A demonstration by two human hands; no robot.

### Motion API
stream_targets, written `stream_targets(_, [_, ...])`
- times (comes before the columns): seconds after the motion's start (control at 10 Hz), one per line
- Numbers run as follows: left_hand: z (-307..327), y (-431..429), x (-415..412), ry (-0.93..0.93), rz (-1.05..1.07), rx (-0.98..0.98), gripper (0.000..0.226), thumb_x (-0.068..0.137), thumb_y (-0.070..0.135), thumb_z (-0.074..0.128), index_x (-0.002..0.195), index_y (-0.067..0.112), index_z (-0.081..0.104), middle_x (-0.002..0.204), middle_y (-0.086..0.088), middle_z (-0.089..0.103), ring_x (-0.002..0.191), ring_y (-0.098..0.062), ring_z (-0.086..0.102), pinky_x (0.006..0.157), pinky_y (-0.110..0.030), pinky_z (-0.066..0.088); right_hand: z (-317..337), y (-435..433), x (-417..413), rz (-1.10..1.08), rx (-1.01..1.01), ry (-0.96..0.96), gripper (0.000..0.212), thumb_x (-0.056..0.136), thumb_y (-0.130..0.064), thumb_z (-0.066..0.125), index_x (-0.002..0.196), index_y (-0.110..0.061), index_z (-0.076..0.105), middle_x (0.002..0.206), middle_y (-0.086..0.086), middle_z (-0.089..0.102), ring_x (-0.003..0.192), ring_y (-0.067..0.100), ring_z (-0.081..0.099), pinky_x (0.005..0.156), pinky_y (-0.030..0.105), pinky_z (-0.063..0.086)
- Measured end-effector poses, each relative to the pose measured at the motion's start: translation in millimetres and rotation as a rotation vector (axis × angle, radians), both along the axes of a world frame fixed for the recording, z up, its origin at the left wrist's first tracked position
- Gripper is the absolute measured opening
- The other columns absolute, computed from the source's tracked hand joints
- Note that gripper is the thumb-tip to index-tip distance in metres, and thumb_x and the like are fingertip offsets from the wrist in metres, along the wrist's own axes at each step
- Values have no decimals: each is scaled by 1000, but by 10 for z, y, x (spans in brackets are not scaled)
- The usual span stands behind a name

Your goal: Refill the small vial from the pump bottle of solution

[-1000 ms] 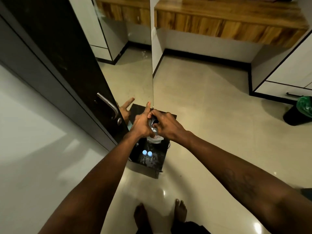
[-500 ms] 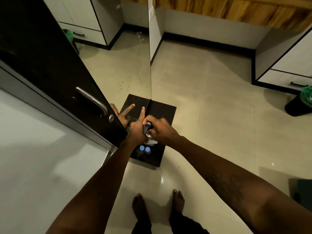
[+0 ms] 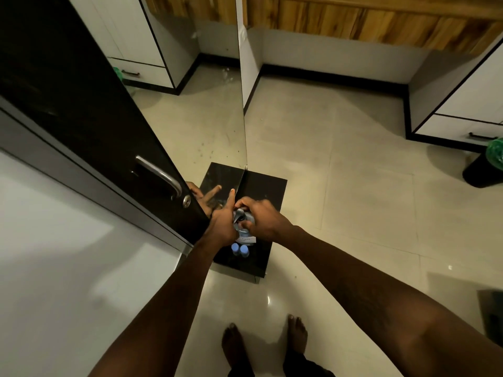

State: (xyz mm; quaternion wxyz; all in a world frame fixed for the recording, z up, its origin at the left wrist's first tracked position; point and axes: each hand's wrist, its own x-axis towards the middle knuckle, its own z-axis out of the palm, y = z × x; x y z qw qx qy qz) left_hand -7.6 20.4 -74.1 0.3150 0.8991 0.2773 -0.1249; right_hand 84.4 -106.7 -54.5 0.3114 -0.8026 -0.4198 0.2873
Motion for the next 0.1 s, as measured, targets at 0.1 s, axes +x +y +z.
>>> stream_targets(0.1, [175,-39,2,-12,23,-32,103,90,15,71,161,27,-2,149,-23,46,136,-34,49,118,-41,35,103,-43,54,1,-39,-31,46,85,-20,76,127,-23,58,115,4,69,102,19,67,89,39,59])
